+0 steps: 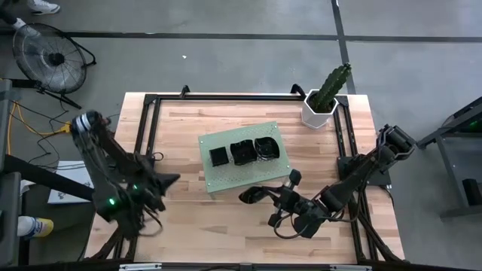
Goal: Pick & Place Mini shaped plates
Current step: Stack the black leaf shaped bowl on top of the black leaf shaped bowl on the shelf
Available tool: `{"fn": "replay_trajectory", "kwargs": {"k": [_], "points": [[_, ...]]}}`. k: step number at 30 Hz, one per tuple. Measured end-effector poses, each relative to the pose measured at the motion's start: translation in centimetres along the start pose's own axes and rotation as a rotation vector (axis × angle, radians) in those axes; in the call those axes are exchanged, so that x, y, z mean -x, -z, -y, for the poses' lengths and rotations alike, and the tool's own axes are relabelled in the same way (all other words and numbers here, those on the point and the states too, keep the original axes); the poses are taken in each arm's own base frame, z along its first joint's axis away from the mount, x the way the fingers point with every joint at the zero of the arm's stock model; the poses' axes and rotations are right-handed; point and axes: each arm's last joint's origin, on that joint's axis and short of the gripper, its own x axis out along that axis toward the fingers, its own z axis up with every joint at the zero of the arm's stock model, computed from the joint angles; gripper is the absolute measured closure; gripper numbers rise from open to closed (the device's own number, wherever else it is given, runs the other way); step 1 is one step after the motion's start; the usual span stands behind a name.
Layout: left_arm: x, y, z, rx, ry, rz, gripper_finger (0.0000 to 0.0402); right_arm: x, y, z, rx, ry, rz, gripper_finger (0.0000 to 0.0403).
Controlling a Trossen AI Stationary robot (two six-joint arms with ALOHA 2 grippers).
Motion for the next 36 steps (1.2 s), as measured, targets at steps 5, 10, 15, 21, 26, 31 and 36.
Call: {"fn": "replay_trajectory", "kwargs": {"k": [5, 10, 15, 21, 26, 31, 36], "points": [[0.3, 6.1, -0.6, 0.277, 0.009, 0.151, 0.04, 0.0, 0.0, 0.0, 0.003, -0.006, -0.002, 0.0403], [-0.1, 10.0, -1.0, 0.47, 0.028, 0.253, 0.0401, 0.0, 0.0, 0.0, 0.005, -0.008, -0.003, 0.0403], [0.0, 12.2, -0.3, 0.585, 0.125, 0.313, 0.0401, 0.1, -0.1, 0.0, 0.002, -0.013, -0.002, 0.0403], [1.7, 12.1, 1.7, 0.572, 0.278, 0.408, 0.0401, 0.0, -0.2, 0.1, -0.001, -0.018, -0.006, 0.0403], [2.9, 11.1, 2.0, 0.574, 0.403, 0.429, 0.0401, -0.2, -0.2, 0.2, -0.003, -0.017, -0.01, 0.0403], [3.6, 10.0, 1.9, 0.527, 0.45, 0.462, 0.0401, -0.3, -0.2, 0.2, -0.004, -0.024, -0.014, 0.0403], [4.1, 8.9, 1.6, 0.468, 0.49, 0.513, 0.0401, -0.3, -0.3, 0.1, -0.01, -0.03, -0.013, 0.0403]]}}
